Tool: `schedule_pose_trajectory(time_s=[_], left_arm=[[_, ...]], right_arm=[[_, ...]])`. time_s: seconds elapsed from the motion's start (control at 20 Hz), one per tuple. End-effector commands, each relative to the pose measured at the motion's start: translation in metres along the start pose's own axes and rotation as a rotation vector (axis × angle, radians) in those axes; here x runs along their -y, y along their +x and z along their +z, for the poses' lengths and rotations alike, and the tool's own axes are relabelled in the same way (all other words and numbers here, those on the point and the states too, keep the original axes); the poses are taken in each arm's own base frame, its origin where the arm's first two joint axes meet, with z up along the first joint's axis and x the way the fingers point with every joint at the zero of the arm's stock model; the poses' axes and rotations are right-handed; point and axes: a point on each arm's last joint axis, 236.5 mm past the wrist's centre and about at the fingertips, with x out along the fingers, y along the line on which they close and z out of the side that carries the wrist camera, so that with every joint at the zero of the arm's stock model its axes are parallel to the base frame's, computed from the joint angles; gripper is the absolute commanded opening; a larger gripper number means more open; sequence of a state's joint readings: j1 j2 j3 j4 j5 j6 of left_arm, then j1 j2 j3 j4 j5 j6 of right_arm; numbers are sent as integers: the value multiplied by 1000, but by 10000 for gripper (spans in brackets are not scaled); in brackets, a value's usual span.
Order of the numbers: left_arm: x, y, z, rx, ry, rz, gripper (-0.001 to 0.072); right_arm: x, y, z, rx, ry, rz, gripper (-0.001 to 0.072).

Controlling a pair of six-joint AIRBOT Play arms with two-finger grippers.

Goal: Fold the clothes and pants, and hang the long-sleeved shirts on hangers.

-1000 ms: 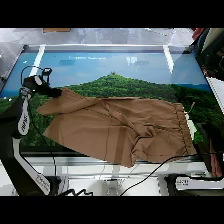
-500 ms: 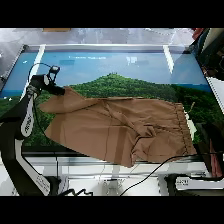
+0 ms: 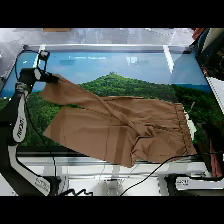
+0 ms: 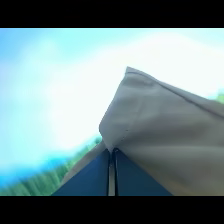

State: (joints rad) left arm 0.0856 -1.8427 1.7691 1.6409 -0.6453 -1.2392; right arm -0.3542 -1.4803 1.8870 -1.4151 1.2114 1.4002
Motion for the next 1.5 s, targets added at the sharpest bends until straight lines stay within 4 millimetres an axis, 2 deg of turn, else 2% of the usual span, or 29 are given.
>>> schedule_pose_trajectory(time_s=[0.0, 0.15, 0.25, 0.35, 0.4, 0.45, 0.5, 0.65, 0.75, 0.85, 0.9, 1.0, 1.05, 1.15, 1.25, 1.35, 1.4, 1.45], left_arm=[[-30, -34, 77, 293, -4, 106, 10], [-44, -56, 116, 460, -4, 164, 11], [-50, -68, 132, 539, -4, 192, 11], [-52, -79, 135, 531, -4, 190, 11], [-51, -83, 129, 485, -5, 176, 11], [-51, -86, 114, 404, -10, 155, 11], [-50, -85, 91, 295, -17, 126, 11], [-42, -73, -4, -9, -60, 41, 9], [-14, -70, -55, -87, -101, -66, 9], [20, -82, -93, -114, -52, -176, 10], [30, -91, -113, -136, -38, -199, 11], [35, -108, -149, -188, -61, -204, 11], [34, -117, -165, -206, -79, -198, 12], [21, -136, -180, -209, -113, -164, 11], [-6, -153, -188, -205, -96, -91, 12], [-29, -161, -198, -227, -43, -35, 13], [-32, -161, -205, -243, -58, -37, 46], [-28, -161, -212, -269, -63, -55, 334]], right_arm=[[7, 0, -1, -5, -12, -31, 312], [12, 3, -3, -15, -18, -49, 301], [14, 10, -2, -12, -19, -52, 33], [15, 17, -2, -11, -19, -52, 33], [15, 20, -3, -15, -18, -52, 32], [16, 22, -4, -19, -17, -51, 32], [16, 23, -5, -22, -17, -51, 32], [16, 23, -5, -22, -17, -51, 33], [16, 23, -5, -22, -17, -51, 33], [16, 23, -5, -21, -18, -51, 33], [16, 23, -5, -21, -18, -51, 33], [16, 23, -5, -22, -17, -51, 33], [16, 23, -5, -22, -17, -51, 33], [16, 23, -5, -22, -20, -51, 33], [16, 23, -5, -21, -21, -51, 33], [16, 23, -4, -17, -21, -51, 33], [16, 23, -3, -13, -20, -52, 33], [16, 23, -2, -10, -21, -52, 33]])
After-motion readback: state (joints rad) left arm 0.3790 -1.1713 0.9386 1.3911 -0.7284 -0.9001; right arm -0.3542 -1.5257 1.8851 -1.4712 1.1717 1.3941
